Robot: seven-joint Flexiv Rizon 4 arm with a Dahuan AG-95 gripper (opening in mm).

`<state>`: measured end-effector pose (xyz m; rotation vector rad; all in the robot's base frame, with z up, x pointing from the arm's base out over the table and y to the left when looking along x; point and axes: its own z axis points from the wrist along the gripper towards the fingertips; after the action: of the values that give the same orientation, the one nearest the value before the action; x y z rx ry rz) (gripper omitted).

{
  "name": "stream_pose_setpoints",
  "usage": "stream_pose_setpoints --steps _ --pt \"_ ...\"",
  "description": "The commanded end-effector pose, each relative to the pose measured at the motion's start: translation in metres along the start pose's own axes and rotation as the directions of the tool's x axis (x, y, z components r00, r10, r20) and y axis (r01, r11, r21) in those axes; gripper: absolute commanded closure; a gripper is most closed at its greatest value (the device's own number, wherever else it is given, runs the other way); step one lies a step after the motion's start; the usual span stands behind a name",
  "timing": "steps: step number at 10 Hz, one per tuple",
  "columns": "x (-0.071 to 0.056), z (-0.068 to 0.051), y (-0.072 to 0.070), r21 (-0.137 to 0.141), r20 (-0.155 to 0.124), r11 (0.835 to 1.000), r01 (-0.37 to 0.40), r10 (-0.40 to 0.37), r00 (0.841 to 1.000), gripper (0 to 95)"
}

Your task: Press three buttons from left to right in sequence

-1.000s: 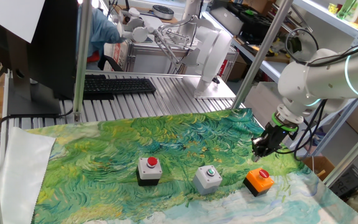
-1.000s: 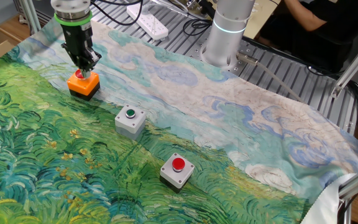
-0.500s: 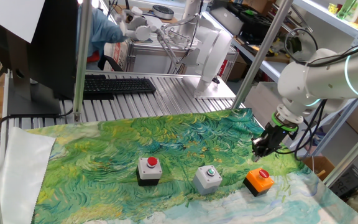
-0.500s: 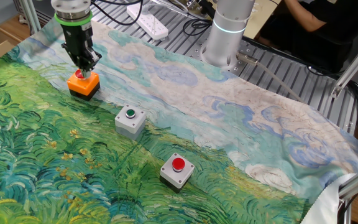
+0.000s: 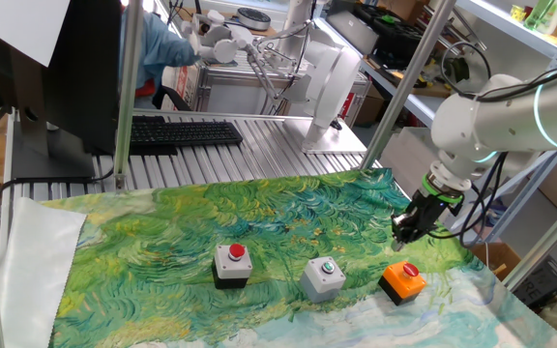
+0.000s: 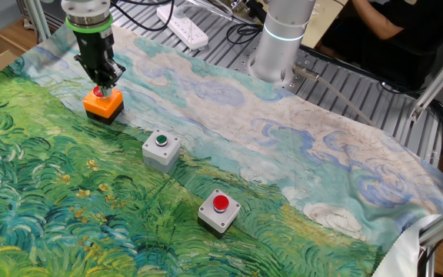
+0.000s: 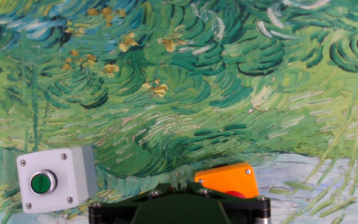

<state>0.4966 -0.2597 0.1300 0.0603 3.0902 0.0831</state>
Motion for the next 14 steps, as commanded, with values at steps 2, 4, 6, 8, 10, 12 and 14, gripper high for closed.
stream_pose_setpoints --steps 2,4,6,8,10,12,14 --pt "0.0002 -0.0003 0.0001 0.001 0.0 1.0 -0.003 0.003 1.0 95.0" --pt "0.0002 -0.0003 0.0001 0.001 0.0 1.0 0.006 -0.006 1.0 95.0" --pt "0.0002 -0.0003 0.0001 0.002 0.0 0.999 0.034 -0.034 0.999 95.0" --pt "0.0002 -0.0003 0.0001 0.003 -0.001 0.998 0.066 -0.066 0.998 95.0" --pt "0.0002 -0.0003 0.0001 0.026 -0.003 0.995 0.101 -0.1 0.995 95.0" --pt "0.0002 -0.0003 0.0001 0.019 -0.009 0.99 0.14 -0.14 0.99 95.0" --pt "0.0002 -0.0003 0.0001 0.024 -0.019 0.991 0.134 -0.134 0.991 95.0"
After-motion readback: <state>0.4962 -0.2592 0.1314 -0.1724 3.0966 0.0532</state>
